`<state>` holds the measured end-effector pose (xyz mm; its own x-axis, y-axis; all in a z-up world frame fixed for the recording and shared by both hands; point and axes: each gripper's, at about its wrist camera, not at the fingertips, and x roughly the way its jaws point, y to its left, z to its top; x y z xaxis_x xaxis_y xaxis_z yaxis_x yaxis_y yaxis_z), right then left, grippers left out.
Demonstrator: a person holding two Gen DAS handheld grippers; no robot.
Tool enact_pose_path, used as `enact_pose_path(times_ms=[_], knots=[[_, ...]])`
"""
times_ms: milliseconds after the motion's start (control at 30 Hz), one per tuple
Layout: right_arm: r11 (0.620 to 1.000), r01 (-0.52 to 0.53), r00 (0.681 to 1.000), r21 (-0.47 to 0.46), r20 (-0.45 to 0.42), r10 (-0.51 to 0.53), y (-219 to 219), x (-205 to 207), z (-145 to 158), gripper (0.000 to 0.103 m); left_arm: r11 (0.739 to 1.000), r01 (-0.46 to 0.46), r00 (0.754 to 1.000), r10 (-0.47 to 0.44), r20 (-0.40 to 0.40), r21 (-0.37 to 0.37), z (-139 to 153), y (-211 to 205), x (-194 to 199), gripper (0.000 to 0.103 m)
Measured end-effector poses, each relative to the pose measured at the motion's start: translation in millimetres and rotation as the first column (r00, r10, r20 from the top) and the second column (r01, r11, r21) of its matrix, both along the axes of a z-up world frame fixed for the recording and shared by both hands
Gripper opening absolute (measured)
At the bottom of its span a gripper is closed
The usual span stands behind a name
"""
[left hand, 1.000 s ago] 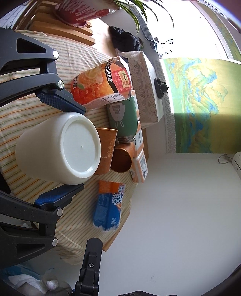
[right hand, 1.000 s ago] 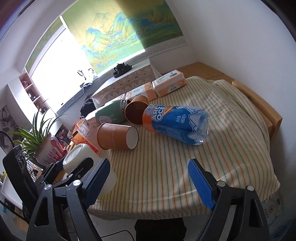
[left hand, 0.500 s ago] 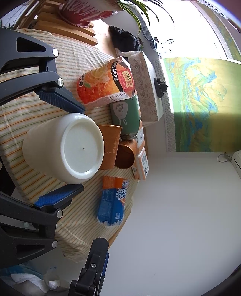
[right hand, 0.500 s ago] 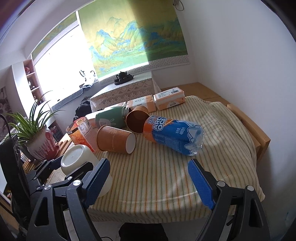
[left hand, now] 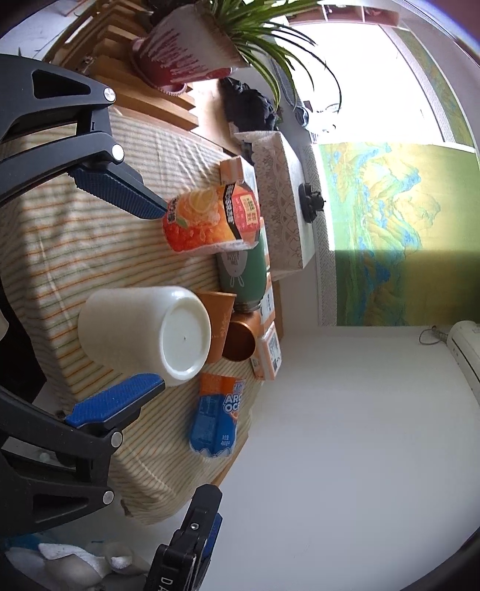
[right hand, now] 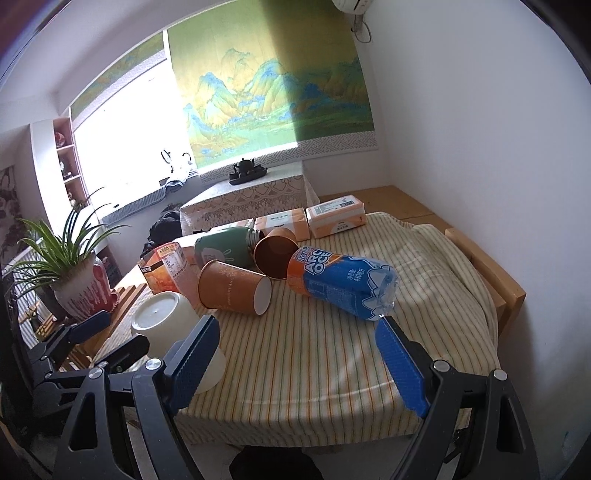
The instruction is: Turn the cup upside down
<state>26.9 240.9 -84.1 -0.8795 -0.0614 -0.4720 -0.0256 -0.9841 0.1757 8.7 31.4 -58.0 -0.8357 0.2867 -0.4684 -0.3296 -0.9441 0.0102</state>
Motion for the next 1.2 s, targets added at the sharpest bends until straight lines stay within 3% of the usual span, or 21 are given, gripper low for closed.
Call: enact_pose_path(times_ms=[467,1200], knots=[[0.995,-0.042,0.994,0.093,-0.094,0.051,-31,23,16,0.084,0.974,-0.225,0.970,0.226,-0.085,0.027,35,-33,46,0.092],[0.995,-0.019,0.991,0.101,-0.132,0.032,-32,45,21,0.087,0.955,-0.296,0.950,0.296,-0.103,0.016,49,-33,73,0.101]])
